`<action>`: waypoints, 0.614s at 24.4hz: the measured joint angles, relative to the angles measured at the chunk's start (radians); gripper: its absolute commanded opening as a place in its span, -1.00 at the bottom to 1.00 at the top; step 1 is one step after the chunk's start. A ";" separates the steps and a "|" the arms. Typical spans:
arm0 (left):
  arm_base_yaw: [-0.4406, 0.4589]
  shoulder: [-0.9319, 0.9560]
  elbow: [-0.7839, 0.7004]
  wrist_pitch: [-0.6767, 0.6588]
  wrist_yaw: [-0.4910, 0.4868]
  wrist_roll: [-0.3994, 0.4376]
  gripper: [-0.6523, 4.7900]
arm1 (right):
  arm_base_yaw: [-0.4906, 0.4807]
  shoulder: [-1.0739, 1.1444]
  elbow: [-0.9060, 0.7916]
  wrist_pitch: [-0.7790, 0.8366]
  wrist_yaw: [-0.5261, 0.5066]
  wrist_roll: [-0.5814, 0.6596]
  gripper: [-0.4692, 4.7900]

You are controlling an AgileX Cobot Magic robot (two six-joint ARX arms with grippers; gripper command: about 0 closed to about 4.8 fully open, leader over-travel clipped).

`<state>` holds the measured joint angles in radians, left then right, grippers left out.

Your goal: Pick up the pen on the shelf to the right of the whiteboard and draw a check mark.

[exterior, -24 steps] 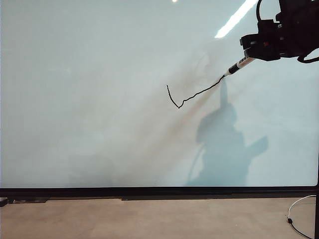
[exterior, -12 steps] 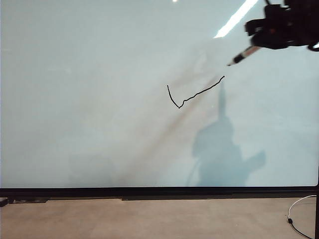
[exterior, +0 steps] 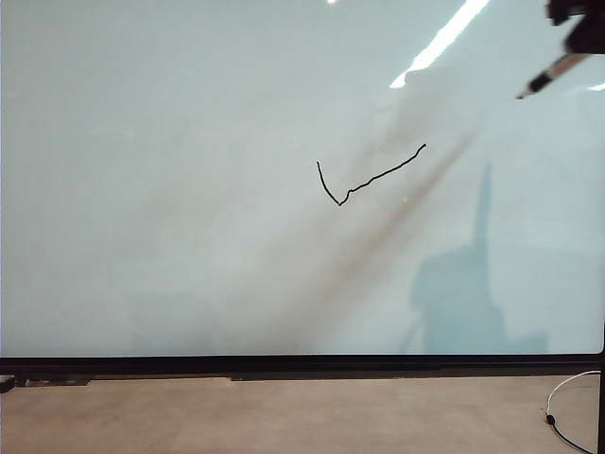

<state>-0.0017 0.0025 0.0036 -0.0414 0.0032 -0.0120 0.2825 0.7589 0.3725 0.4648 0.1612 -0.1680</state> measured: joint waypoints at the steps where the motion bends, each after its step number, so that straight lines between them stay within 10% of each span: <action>1: 0.000 0.000 0.000 0.000 0.000 0.000 -0.78 | -0.008 -0.026 -0.017 -0.005 0.000 0.006 -0.85; 15: 0.000 0.000 0.000 0.000 0.000 0.000 -0.78 | -0.008 -0.402 -0.178 -0.212 0.042 0.014 -0.85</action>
<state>-0.0017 0.0029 0.0036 -0.0414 0.0029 -0.0120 0.2745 0.3569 0.1947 0.2527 0.2031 -0.1543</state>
